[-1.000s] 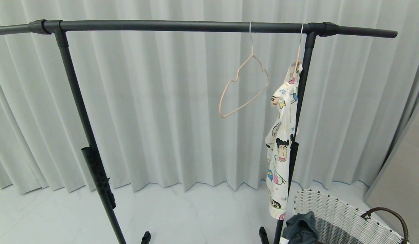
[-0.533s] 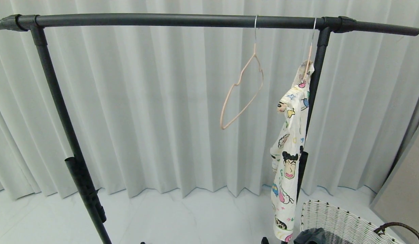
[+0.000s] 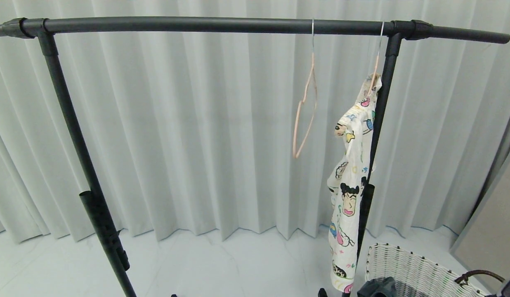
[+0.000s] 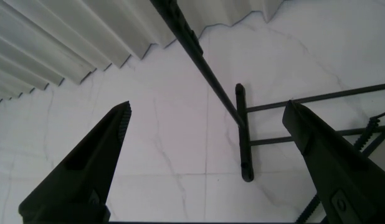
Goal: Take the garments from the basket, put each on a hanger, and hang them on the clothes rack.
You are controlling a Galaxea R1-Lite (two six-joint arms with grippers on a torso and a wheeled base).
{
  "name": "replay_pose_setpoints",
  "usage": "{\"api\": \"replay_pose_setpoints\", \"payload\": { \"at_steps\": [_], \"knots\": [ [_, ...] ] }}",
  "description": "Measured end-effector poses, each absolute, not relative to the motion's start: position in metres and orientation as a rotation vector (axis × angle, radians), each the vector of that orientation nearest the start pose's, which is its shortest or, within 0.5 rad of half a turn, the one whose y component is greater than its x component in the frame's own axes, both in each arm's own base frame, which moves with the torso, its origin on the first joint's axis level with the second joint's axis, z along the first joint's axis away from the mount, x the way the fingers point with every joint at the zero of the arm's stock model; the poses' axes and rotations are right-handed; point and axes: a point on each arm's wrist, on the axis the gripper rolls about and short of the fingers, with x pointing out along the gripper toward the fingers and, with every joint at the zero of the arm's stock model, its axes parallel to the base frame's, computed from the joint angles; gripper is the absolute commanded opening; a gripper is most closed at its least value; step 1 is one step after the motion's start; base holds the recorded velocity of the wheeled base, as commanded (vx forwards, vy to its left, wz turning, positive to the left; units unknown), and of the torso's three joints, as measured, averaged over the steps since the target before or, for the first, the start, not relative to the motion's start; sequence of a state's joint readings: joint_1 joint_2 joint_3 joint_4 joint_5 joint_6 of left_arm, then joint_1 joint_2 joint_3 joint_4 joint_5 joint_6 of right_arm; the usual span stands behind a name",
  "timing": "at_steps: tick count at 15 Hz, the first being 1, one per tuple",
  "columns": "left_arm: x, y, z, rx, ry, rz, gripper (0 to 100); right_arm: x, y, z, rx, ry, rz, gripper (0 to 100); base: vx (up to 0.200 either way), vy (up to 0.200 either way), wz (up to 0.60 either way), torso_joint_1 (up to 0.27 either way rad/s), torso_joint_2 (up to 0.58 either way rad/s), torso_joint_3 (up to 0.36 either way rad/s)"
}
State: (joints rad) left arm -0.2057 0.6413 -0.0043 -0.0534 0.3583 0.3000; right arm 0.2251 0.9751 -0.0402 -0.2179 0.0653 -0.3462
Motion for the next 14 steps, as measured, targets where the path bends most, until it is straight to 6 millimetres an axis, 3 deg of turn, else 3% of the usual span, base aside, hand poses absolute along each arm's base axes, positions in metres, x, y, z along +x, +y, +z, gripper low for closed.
{"api": "replay_pose_setpoints", "payload": {
  "at_steps": [3, 6, 10, 14],
  "knots": [
    [0.03, 0.002, 0.081, 0.458, 0.577, 0.061, 100, 0.115, 0.037, 0.08, -0.428, 0.685, 0.489, 100, 0.0, 0.0, 0.0, 0.0, 0.0, 0.0],
    [0.031, 0.0, 0.08, 0.484, 0.58, 0.007, 100, 0.152, 0.06, 0.054, -0.468, 0.776, 0.567, 100, 0.0, 0.0, 0.0, 0.0, 0.0, 0.0],
    [0.035, -0.002, 0.079, 0.506, 0.616, -0.036, 100, 0.184, 0.079, 0.016, -0.504, 0.901, 0.619, 100, 0.0, 0.0, 0.0, 0.0, 0.0, 0.0],
    [0.037, -0.003, 0.078, 0.512, 0.642, -0.042, 100, 0.205, 0.077, -0.003, -0.495, 0.952, 0.576, 100, 0.0, 0.0, 0.0, 0.0, 0.0, 0.0]
  ]
}}
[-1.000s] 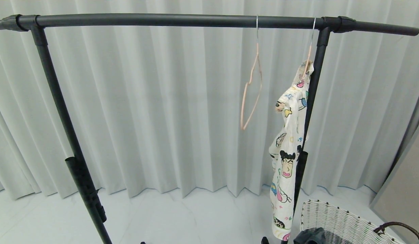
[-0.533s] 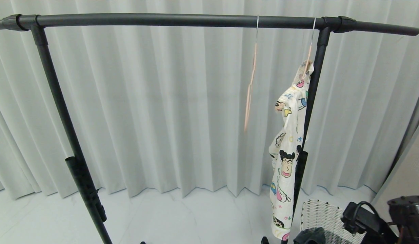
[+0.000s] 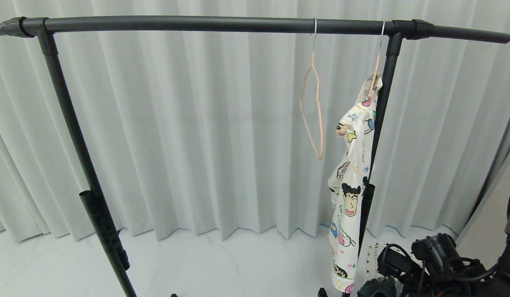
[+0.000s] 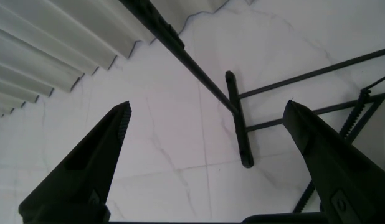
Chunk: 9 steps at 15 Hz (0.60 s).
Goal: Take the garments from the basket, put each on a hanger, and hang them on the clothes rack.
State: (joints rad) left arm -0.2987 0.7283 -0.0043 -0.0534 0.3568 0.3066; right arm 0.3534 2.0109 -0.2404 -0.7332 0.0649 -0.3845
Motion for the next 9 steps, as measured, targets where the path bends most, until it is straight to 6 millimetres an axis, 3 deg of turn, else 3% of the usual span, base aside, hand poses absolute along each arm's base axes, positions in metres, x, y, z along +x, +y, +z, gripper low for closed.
{"api": "replay_pose_setpoints", "payload": {
  "at_steps": [2, 3, 9],
  "knots": [
    [0.037, -0.003, 0.077, 0.514, 0.647, -0.043, 100, 0.213, 0.077, -0.009, -0.49, 0.931, 0.553, 100, 0.0, 0.0, 0.0, 0.0, 0.0, 0.0],
    [0.037, -0.003, 0.077, 0.514, 0.648, -0.044, 100, 0.217, 0.076, -0.012, -0.502, 0.916, 0.52, 0, 0.0, 0.0, 0.0, 0.0, 0.0, 0.0],
    [0.037, -0.004, 0.078, 0.516, 0.646, -0.049, 100, 0.214, 0.076, -0.015, -0.537, 0.916, 0.462, 0, 0.0, 0.0, 0.0, 0.0, 0.0, 0.0]
  ]
}}
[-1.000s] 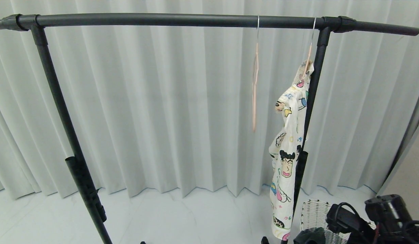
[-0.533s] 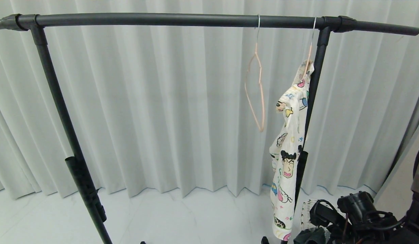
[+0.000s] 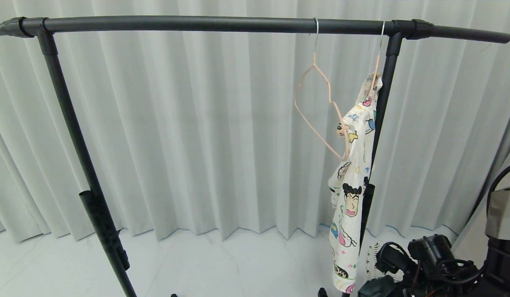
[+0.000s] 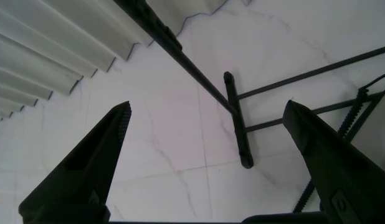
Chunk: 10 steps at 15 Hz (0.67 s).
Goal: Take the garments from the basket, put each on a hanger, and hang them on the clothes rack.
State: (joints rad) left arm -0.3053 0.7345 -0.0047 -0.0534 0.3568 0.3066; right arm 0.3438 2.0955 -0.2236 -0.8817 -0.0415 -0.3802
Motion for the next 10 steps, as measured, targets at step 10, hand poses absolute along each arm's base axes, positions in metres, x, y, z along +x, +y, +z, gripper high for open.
{"api": "replay_pose_setpoints", "payload": {
  "at_steps": [10],
  "knots": [
    [0.037, -0.006, 0.078, 0.537, 0.621, -0.122, 100, 0.154, 0.088, 0.046, -0.435, 0.688, 0.538, 0, -0.12, 0.0, 0.0, 0.003, 0.0, 0.0]
  ]
}}
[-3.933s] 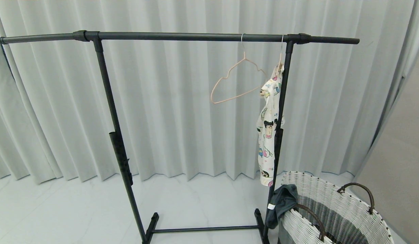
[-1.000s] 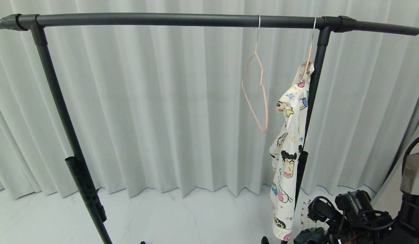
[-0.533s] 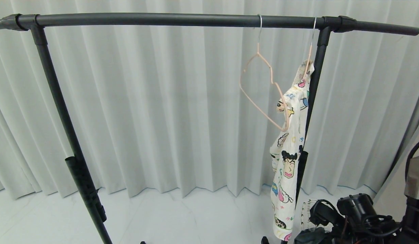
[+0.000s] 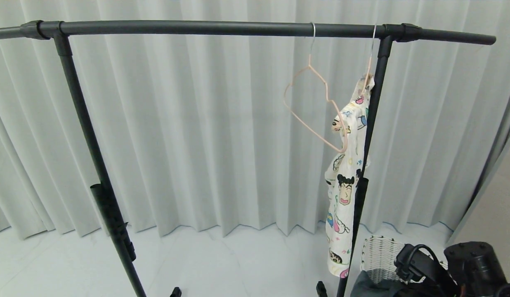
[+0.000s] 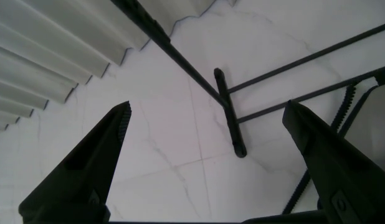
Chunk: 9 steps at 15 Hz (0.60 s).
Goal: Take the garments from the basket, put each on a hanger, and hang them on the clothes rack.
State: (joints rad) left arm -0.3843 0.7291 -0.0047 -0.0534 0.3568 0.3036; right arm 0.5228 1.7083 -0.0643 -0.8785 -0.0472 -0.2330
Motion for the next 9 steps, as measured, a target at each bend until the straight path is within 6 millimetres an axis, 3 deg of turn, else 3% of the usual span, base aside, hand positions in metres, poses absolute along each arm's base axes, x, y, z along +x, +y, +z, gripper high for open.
{"api": "replay_pose_setpoints", "payload": {
  "at_steps": [6, 9],
  "knots": [
    [0.035, -0.006, 0.079, 0.522, 0.598, -0.117, 100, 0.15, 0.122, 0.099, -0.396, 0.436, 0.679, 0, -0.2, 0.0, 0.0, 0.002, 0.0, 0.003],
    [0.033, -0.005, 0.079, 0.515, 0.579, -0.113, 100, 0.147, 0.158, 0.133, -0.313, 0.396, 0.79, 0, -0.2, 0.0, 0.0, -0.001, 0.0, -0.001]
  ]
}}
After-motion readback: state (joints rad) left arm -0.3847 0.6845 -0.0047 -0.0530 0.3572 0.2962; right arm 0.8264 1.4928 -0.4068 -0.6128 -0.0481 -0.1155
